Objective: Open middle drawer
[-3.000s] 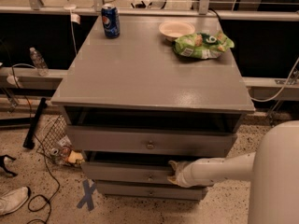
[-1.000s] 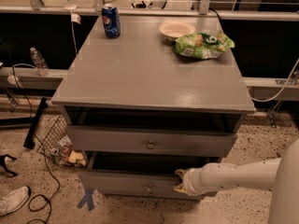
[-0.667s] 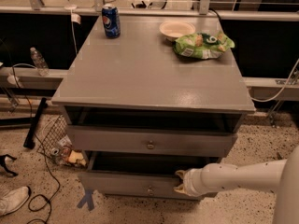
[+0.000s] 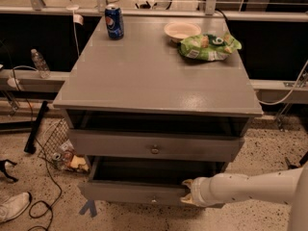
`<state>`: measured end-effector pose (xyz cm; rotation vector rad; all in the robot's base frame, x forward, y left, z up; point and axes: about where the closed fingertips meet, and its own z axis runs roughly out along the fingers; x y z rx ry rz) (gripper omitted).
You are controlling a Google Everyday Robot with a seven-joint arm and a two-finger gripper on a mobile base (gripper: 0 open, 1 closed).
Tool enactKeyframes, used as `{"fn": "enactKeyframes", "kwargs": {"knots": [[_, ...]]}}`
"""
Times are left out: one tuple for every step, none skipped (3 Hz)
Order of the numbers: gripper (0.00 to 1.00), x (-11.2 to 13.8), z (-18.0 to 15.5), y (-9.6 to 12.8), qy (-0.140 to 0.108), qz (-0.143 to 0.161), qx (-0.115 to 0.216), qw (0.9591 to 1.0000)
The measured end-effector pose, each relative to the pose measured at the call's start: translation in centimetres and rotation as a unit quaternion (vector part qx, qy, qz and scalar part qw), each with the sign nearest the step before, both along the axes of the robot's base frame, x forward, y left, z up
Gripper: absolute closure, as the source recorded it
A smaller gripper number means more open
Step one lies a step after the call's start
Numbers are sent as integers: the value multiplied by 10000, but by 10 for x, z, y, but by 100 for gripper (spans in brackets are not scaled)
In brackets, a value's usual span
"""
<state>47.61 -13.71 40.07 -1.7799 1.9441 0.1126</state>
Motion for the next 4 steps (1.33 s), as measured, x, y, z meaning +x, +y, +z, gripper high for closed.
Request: {"fn": "enactKeyframes", "kwargs": {"knots": [[100, 0, 0, 0, 0, 0, 0, 10000], [100, -21, -6, -1, 73, -159, 114, 9998], [100, -21, -4, -1, 73, -159, 114, 9998], [100, -30, -4, -2, 82, -254, 145, 9995]]}}
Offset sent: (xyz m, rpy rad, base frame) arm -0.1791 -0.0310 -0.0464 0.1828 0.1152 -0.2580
